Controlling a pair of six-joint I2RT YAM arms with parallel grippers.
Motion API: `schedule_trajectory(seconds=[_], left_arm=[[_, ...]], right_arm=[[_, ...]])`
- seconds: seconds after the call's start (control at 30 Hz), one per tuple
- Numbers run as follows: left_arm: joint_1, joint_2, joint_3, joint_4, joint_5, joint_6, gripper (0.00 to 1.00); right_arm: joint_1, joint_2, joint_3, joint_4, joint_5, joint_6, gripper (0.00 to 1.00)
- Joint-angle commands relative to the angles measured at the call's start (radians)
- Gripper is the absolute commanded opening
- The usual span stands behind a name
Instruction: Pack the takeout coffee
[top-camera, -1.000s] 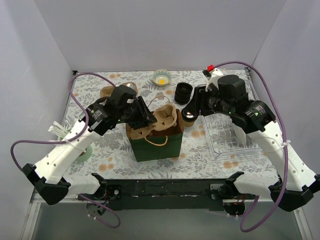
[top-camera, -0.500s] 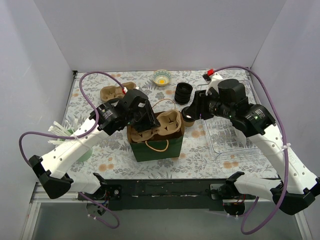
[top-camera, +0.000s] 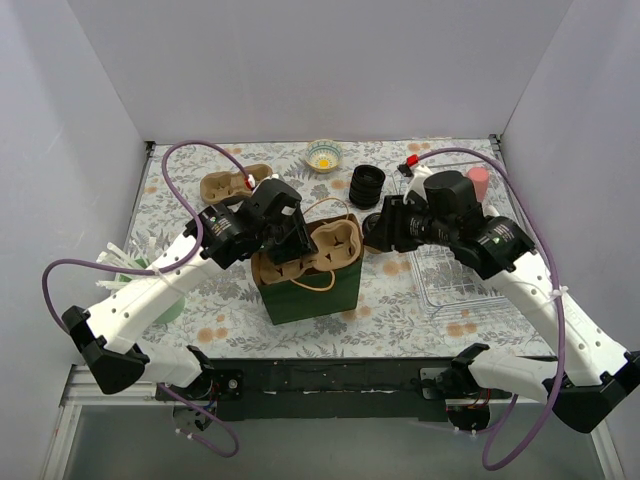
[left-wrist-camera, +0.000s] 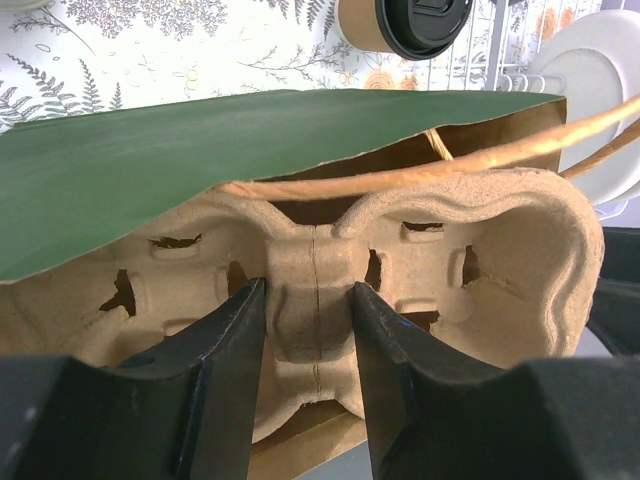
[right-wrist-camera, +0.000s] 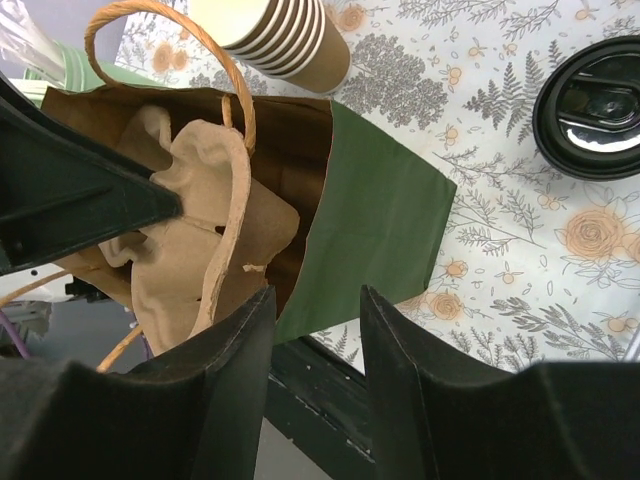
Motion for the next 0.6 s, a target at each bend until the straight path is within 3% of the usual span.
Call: schedule_trajectory(seconds=[0.0,0.43,0.47,0.57], left_arm=[[-0.007,-0.004,0.028,-0.021,-0.035,0.002,0.23],[-0.018,0.019,0.059,-0.033,-0.063,0.002,0.23],[-0.016,0.021,0.064,-0.042,-0.073,-0.001,0.23],[-0.018,0.033,0.078,-0.064,-0.092,-0.008,0.24]], right_arm=[[0.012,-0.022,-0.02,0.065,-0.024,0.034,0.47],[0.032,0.027,-0.019,0.108,-0.018,0.037,0.38],[0.034,0.028,-0.019,0.106,-0.011,0.039,0.36],[0.042,0.03,-0.02,0.109,-0.001,0.039,0.15]])
